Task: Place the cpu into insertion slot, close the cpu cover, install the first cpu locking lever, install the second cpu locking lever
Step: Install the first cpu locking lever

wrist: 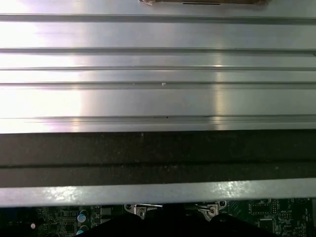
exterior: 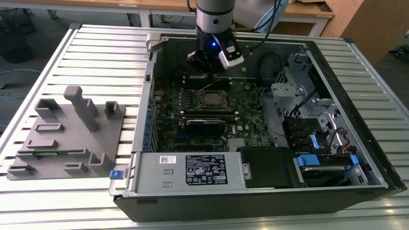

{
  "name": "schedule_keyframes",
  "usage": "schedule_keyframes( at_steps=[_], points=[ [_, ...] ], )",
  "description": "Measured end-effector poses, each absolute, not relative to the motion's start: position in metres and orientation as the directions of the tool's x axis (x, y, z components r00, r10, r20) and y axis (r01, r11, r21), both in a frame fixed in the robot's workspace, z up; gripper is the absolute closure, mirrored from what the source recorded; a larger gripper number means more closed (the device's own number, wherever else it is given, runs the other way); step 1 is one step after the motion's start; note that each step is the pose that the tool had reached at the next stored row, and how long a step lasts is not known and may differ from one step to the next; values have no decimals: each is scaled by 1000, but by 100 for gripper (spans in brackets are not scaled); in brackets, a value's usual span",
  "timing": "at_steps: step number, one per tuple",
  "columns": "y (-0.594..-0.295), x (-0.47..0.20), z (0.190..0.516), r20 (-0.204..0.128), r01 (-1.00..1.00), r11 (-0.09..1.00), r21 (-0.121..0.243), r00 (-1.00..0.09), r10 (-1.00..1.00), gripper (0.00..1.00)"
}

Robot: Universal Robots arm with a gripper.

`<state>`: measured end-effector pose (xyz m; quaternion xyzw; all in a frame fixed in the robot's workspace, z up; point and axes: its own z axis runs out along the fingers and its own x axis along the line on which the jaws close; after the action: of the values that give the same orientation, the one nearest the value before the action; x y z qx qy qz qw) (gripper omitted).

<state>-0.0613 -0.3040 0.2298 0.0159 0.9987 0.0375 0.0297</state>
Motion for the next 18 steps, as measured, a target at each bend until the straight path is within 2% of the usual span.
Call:
schedule_keyframes(
  at_steps=[18],
  points=[
    [-304,-56,226,-58,29,996,84,-998,34,89]
  ],
)
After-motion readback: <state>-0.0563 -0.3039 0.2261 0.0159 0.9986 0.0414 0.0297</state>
